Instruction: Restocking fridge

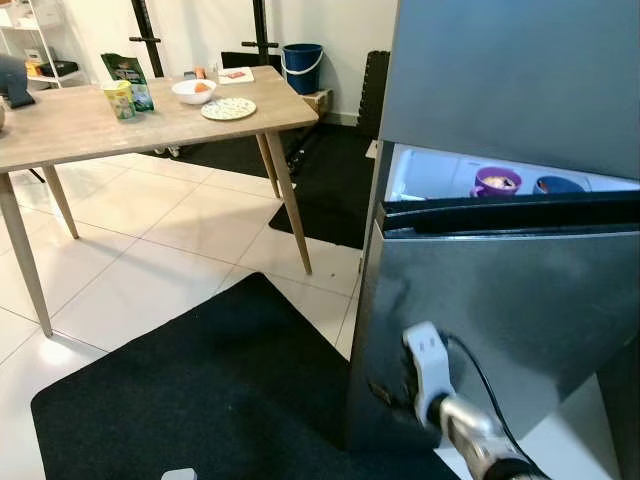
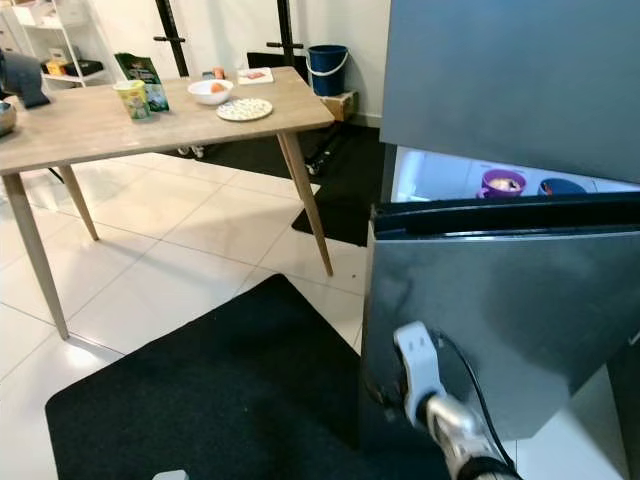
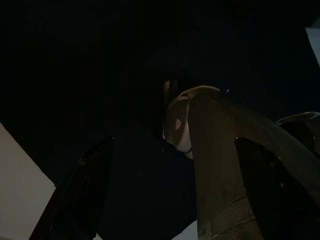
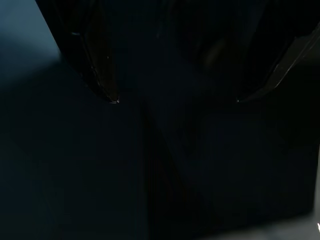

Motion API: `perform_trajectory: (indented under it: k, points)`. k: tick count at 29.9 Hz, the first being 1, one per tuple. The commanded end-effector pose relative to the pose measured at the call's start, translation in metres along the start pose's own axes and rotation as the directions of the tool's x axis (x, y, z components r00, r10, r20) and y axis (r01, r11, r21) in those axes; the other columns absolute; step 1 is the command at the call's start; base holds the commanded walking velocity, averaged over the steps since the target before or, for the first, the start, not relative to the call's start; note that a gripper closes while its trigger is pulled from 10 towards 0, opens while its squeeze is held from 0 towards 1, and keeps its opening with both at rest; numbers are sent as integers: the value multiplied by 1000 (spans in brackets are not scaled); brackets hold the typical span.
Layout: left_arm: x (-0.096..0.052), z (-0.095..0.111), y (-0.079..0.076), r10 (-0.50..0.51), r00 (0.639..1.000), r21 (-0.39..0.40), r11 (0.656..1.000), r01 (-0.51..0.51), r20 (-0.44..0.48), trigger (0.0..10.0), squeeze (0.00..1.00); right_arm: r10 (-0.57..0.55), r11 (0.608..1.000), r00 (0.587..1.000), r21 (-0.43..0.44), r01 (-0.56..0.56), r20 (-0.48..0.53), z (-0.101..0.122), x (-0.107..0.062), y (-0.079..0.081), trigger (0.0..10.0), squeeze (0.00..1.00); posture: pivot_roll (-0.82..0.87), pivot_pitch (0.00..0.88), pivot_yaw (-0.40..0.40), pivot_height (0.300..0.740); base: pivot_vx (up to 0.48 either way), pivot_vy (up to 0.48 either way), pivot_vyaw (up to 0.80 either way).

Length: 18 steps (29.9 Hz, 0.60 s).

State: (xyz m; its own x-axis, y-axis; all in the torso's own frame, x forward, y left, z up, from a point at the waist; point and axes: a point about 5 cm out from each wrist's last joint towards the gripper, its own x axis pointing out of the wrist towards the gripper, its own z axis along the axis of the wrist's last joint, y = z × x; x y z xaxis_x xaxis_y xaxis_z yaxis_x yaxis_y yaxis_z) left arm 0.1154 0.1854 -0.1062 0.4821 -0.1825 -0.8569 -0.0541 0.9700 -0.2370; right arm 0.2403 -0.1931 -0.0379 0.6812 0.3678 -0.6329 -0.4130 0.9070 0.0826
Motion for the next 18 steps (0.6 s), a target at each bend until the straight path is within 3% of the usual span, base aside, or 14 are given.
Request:
perform_trajectory:
  k: [1, 2, 4, 12, 18]
  points:
    - [-2, -16, -1, -6, 998, 2, 1000, 6, -67, 10000, 0, -44, 999, 998, -2, 44, -54, -11, -4, -5, 10000, 0, -48, 55, 6, 740, 0, 0, 0]
    - [-2, -16, -1, -6, 998, 2, 1000, 6, -67, 10000, 0, -44, 999, 998, -2, 44, -54, -11, -4, -5, 10000, 0, -48, 55, 6, 740, 0, 0, 0]
    - [-2, -16, -3, -24, 998, -1, 1000, 24, -64, 10000, 0, -145, 989, 978, 8, 148, -149, -39, -17, -11, 10000, 0, -56, 54, 11, 740, 0, 0, 0]
    - [-1, -14, -5, -41, 998, -1, 999, 41, -57, 10000, 0, -234, 966, 918, 33, 258, -321, -89, -41, -10, 10000, 0, -50, 52, 13, 740, 0, 0, 0]
    - [-1, -13, -5, -49, 997, 8, 999, 50, -57, 10000, 0, -258, 952, 854, 32, 304, -452, -127, -64, -2, 10000, 0, -51, 54, 15, 740, 377, 0, 0]
